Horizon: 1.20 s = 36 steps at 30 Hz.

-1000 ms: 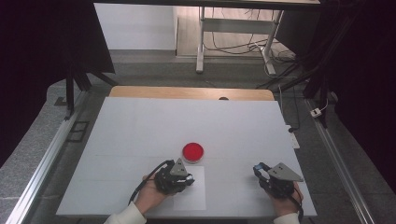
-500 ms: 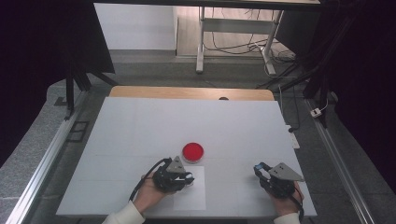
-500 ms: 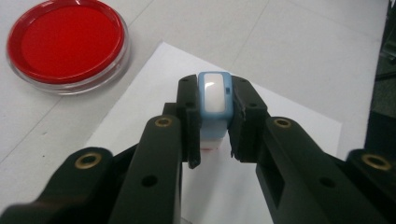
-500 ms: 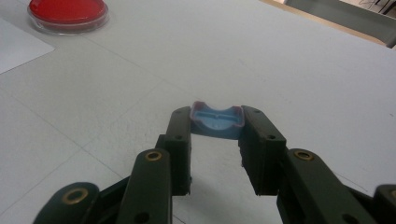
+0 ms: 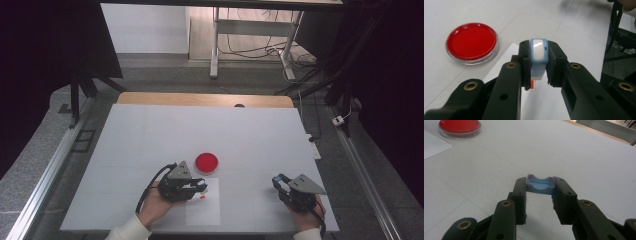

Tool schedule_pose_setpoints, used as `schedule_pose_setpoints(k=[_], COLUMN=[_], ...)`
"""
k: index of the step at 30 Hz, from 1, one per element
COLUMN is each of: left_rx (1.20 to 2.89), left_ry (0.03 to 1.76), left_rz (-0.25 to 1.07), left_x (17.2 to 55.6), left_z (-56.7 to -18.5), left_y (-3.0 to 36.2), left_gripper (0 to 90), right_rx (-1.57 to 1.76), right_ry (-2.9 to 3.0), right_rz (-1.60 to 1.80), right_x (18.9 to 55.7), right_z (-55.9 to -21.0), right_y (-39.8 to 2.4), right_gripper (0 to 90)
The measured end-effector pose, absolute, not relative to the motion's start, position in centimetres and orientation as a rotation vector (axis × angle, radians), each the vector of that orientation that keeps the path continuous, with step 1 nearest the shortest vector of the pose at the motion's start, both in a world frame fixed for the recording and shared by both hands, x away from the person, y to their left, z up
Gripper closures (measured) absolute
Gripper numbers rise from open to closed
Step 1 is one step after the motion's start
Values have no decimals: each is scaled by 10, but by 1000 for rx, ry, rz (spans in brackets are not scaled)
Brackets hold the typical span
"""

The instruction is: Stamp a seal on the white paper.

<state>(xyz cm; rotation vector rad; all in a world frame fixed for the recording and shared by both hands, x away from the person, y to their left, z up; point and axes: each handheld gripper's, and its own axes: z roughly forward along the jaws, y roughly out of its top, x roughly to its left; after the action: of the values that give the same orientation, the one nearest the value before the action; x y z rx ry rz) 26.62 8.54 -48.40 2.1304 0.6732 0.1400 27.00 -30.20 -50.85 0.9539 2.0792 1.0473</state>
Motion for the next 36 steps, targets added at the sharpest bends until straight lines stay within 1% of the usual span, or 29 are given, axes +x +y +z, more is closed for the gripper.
schedule_pose_setpoints(k=[6, 29, 36], left_rx=[2087, 1908, 1895], left_ry=[672, 722, 727], left_rz=[131, 178, 183], left_x=[265, 266, 265], left_z=[-476, -449, -446], left_y=[91, 124, 127], left_gripper=[756, 754, 754], right_rx=[952, 953, 952], right_ry=[2080, 2080, 2081], right_rz=[1047, 1046, 1047], right_x=[270, 270, 270], right_z=[-509, -509, -509], right_y=[-302, -302, -302], right_gripper=[646, 646, 646])
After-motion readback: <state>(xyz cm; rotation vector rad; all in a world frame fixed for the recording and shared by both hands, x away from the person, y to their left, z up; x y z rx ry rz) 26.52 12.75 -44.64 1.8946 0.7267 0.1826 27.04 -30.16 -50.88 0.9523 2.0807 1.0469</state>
